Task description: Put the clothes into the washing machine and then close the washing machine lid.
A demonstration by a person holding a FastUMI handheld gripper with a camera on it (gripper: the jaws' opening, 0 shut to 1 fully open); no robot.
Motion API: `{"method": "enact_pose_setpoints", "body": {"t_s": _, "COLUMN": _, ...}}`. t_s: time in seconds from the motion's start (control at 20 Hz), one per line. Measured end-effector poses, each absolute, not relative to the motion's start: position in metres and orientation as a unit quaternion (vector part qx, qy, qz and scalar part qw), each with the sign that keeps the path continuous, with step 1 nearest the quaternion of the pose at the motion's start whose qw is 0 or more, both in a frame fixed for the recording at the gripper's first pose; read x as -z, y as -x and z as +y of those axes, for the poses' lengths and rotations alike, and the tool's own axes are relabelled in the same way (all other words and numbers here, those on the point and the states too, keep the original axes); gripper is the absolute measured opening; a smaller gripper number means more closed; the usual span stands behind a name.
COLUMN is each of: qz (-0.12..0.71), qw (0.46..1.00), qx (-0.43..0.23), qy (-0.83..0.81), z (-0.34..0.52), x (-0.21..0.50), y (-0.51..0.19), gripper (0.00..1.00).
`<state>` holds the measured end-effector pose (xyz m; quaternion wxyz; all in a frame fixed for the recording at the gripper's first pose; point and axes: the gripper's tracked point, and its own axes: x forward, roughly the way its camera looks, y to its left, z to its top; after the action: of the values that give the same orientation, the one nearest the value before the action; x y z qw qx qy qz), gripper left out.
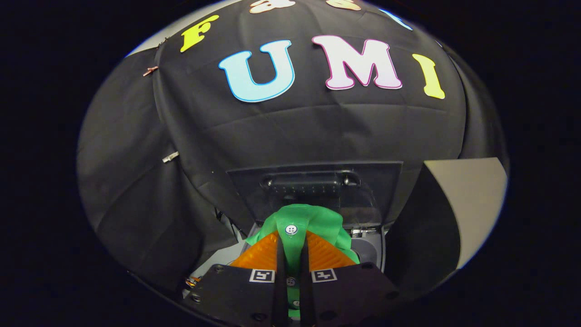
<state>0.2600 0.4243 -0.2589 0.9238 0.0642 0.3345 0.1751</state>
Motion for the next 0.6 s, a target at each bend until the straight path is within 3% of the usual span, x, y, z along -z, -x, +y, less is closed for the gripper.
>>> {"method": "enact_pose_setpoints", "body": {"t_s": 0.6, "qz": 0.379, "qw": 0.912, "qx": -0.157, "qy": -0.033, "z": 0.437, "x": 0.41, "y": -0.277, "gripper": 0.14}}
